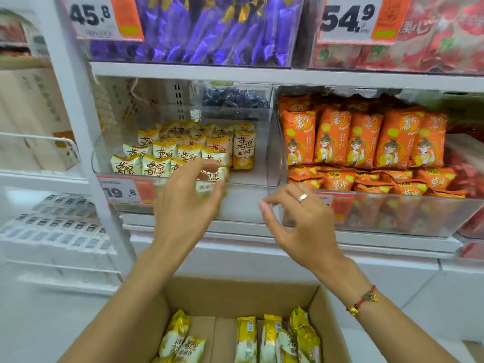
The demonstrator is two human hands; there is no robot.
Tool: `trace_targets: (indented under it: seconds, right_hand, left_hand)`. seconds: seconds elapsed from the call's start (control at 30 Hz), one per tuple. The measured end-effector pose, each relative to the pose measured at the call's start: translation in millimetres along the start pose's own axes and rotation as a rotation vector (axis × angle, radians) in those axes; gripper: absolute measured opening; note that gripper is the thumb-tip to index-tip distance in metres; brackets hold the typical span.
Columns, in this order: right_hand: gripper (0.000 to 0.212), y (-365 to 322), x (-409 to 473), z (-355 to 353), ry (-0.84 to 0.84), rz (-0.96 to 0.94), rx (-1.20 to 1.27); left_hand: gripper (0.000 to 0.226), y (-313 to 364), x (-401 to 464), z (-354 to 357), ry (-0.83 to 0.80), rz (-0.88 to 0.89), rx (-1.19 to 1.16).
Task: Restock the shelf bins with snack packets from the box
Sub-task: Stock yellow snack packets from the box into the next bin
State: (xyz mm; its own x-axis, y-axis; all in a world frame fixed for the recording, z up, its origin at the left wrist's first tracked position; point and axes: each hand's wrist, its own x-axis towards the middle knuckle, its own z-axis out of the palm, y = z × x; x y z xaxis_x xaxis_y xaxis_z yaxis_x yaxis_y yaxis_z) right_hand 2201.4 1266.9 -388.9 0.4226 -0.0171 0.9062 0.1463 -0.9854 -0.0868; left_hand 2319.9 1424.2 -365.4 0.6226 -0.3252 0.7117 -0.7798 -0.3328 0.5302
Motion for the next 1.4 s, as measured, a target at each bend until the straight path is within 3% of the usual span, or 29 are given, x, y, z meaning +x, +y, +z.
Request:
trace_targets:
  seconds: [0.07, 0.13, 0.2, 0.27, 0.4, 0.57, 0.7, 0.83, 1.1, 1.17, 1.23, 1.33, 1.4]
  right_hand:
    - [0.021, -9.4, -32.7, 12.7, -0.218, -0.004, 0.008]
    - [0.024, -11.9, -70.7, 24.0, -0.655, 0.108, -0.044]
    - [0.025, -8.5, -116.1, 31.5, -1.151, 0.257, -0.079]
    - [0.026, -5.6, -160.5, 33.3, -1.484, 0.362, -0.073]
    - [0.033, -6.5, -224.8, 35.3, -1.706, 0.486, -0.06]
    - [0.031, -32.8, -257.1, 56.0, -1.761, 0.321, -0.074]
    - [0.062, -61.4, -284.0, 83.6, -1.781, 0.089, -0.095]
    - [0.063, -63.0, -311.1, 95.9, -1.811, -0.09, -0.108]
    - [0.055, -27.2, -304.1, 85.2, -1.604, -0.208, -0.007]
    - [0.061, -18.9, -300.0, 79.8, -1.584, -0.013, 0.105]
    - [0.062, -13.3, -298.0, 78.1, -1.523, 0.44, 0.291]
    - [0.054, -14.2, -272.0, 75.1, -1.291, 1.28, 0.71]
    - [0.046, -11.6, -250.0, 72.5, -1.13, 1.593, 0.891]
  left_hand:
    - [0.018, -10.5, -33.9, -2.0, 0.007, -0.082, -0.035]
    - [0.017, -29.5, -70.3, 4.0, -0.08, -0.204, -0.002]
    - [0.016, -56.9, -114.5, 17.2, -0.267, -0.363, 0.056]
    - [0.023, -80.4, -159.7, 31.2, -0.487, -0.521, 0.058]
    - [0.021, -114.7, -235.5, 49.9, -0.89, -0.719, 0.098]
    - [0.045, -133.5, -279.4, 55.7, -1.271, -0.65, 0.309]
    - [0.052, -129.0, -284.9, 78.7, -1.276, -0.501, 0.546]
    - [0.054, -135.5, -289.0, 98.6, -1.414, -0.4, 0.771]
    - [0.033, -139.1, -298.6, 120.5, -1.553, -0.21, 0.973]
    - [0.03, -137.4, -295.5, 118.4, -1.532, -0.229, 0.928]
    - [0.034, -138.2, -288.5, 112.1, -1.465, -0.332, 0.804]
    - [0.05, -144.7, -268.3, 96.6, -1.193, -0.736, 0.356]
    - [0.053, -142.8, -247.7, 82.6, -0.905, -1.018, -0.066]
